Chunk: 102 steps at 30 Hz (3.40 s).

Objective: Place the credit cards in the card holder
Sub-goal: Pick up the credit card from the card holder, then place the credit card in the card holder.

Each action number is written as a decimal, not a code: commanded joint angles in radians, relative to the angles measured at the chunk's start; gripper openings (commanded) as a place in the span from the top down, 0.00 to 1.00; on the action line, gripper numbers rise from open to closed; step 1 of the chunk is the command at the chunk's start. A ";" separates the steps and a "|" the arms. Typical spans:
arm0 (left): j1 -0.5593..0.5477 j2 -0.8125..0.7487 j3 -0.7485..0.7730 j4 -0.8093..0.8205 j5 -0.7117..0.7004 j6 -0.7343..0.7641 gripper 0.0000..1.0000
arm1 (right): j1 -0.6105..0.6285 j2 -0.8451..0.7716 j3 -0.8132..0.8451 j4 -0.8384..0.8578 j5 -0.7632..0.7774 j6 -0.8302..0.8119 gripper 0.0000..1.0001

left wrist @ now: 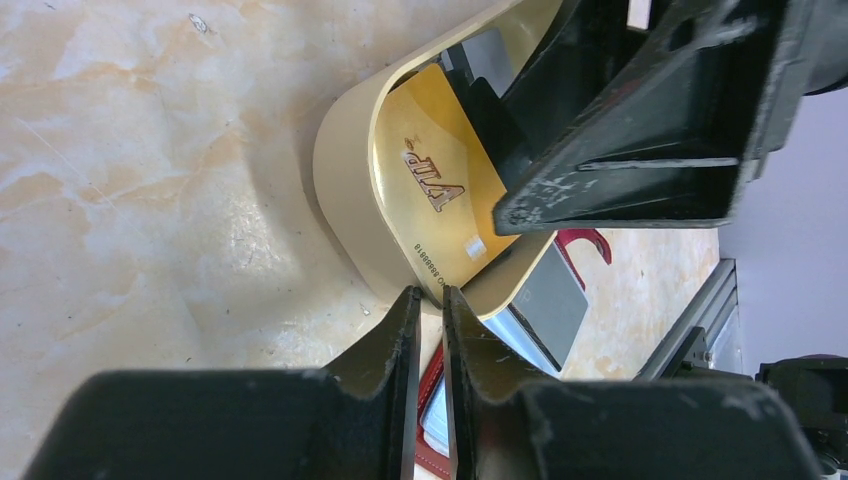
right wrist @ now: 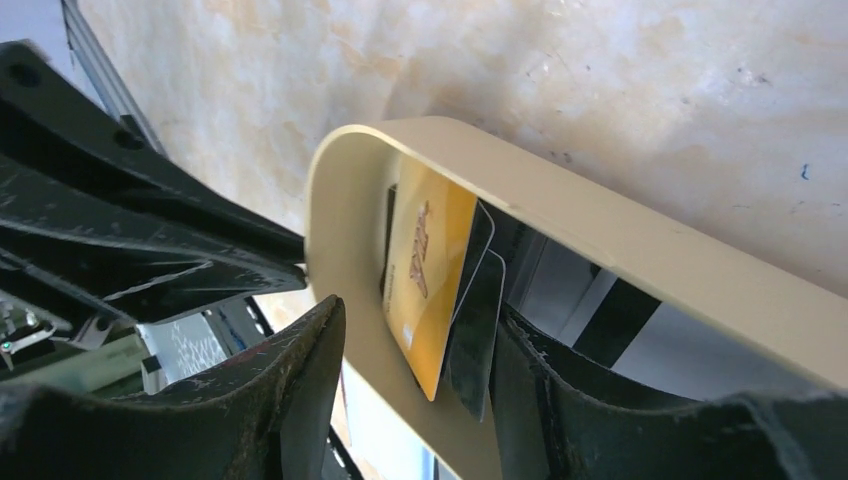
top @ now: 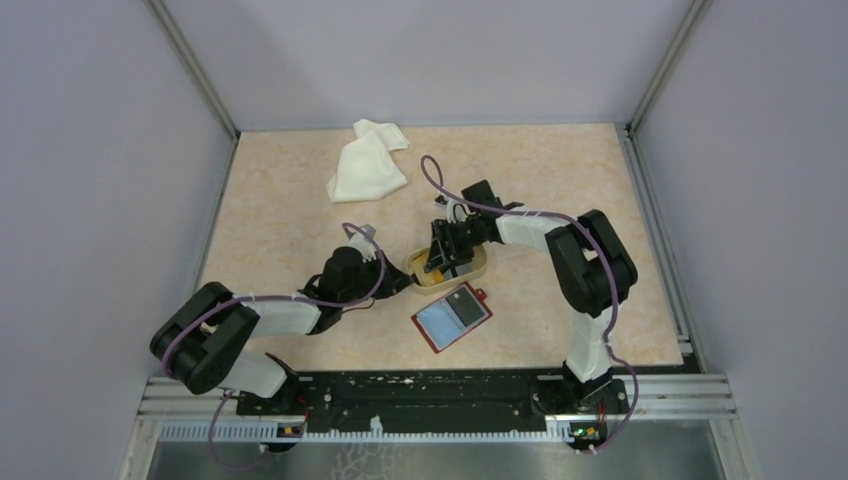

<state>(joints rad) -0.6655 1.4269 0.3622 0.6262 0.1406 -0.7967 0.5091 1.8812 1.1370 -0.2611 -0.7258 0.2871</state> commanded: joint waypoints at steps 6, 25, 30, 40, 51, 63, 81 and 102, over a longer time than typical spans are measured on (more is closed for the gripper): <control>-0.003 -0.006 0.014 0.050 0.016 -0.007 0.81 | 0.010 0.004 0.044 -0.017 0.003 -0.035 0.50; -0.002 -0.062 0.026 0.053 0.020 0.031 0.59 | -0.061 -0.082 0.042 -0.038 -0.007 -0.119 1.00; -0.001 -0.135 0.021 0.029 -0.009 0.088 0.42 | -0.070 -0.115 0.037 -0.055 -0.031 -0.231 1.00; 0.003 -0.275 -0.076 0.134 -0.004 0.272 0.17 | -0.088 -0.140 0.046 -0.099 -0.129 -0.414 1.00; 0.075 -0.186 -0.075 0.307 0.225 0.430 0.29 | -0.108 -0.193 0.024 -0.124 -0.202 -0.622 1.00; 0.150 0.058 0.088 0.319 0.432 0.468 0.28 | -0.135 -0.205 0.008 -0.104 -0.271 -0.650 1.00; 0.195 0.282 0.246 0.348 0.647 0.450 0.45 | -0.135 -0.192 0.003 -0.098 -0.290 -0.650 1.00; 0.233 0.410 0.301 0.514 0.812 0.300 0.90 | -0.135 -0.167 0.005 -0.102 -0.272 -0.647 1.00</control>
<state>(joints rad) -0.4355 1.8091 0.6304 1.0817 0.9009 -0.4843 0.3809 1.7279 1.1381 -0.3904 -0.9745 -0.3401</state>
